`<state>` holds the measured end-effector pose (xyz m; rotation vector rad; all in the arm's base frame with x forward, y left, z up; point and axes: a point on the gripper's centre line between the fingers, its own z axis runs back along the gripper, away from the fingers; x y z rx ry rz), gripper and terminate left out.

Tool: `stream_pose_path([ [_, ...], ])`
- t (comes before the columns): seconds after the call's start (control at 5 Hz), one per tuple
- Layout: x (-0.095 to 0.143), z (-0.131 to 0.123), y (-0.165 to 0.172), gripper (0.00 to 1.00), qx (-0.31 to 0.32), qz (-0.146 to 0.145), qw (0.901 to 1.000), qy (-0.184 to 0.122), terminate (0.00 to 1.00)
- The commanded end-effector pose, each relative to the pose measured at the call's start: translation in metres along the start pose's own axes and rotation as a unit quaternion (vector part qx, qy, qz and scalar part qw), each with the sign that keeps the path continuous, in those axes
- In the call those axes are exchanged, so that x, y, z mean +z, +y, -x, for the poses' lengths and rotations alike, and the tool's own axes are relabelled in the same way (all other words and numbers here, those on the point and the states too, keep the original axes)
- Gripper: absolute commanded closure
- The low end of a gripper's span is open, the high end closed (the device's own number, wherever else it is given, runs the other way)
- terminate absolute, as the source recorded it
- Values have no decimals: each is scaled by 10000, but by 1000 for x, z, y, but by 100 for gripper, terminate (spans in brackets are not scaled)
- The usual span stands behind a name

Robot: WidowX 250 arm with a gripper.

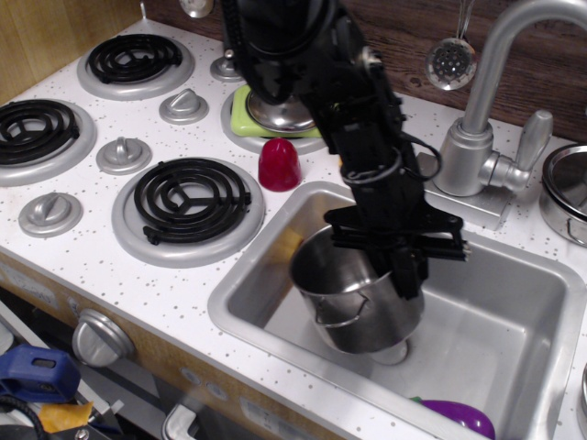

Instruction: Flip pot upright in sink

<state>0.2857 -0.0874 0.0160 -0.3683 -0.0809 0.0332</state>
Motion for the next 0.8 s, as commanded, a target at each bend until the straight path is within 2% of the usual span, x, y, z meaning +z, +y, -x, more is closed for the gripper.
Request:
stream_pose_path([
  [0.0, 8, -3, -2, 0, -296, 116, 9959, -845, 0],
  [0.4, 8, -3, -2, 0, -296, 116, 9959, -845, 0],
  [0.6, 8, -3, -2, 0, -296, 116, 9959, -845, 100],
])
